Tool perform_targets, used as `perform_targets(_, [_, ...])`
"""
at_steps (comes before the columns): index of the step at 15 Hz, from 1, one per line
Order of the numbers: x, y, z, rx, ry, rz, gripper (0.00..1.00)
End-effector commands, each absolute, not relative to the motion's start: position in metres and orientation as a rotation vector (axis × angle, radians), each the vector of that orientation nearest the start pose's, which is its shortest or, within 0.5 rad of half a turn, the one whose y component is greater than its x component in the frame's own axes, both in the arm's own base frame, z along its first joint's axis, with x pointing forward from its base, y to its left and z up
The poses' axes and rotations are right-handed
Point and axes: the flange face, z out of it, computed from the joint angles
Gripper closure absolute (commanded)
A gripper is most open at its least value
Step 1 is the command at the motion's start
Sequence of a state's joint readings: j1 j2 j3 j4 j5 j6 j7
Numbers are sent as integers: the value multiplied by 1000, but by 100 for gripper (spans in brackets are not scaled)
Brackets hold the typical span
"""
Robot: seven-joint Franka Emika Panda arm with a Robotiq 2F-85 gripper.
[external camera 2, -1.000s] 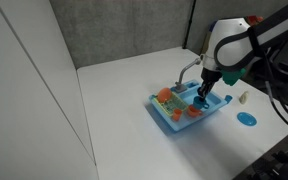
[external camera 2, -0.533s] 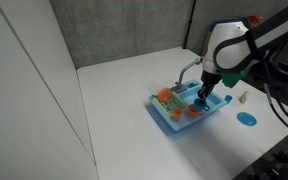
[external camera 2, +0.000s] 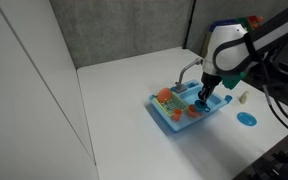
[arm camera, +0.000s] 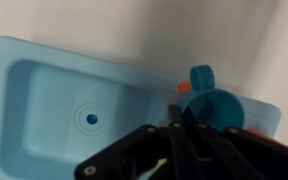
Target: Move the blue cup from the plate to inside the orange cup
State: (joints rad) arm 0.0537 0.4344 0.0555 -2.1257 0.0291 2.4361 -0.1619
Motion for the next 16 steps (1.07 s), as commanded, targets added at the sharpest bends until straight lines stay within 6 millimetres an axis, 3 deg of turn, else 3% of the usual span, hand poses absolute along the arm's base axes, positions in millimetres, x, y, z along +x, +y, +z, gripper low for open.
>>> perform_targets(1, [562,61,190,-3067,-390,200,97])
perform_targets(16, [567,69,199,-3052,-408,178,97])
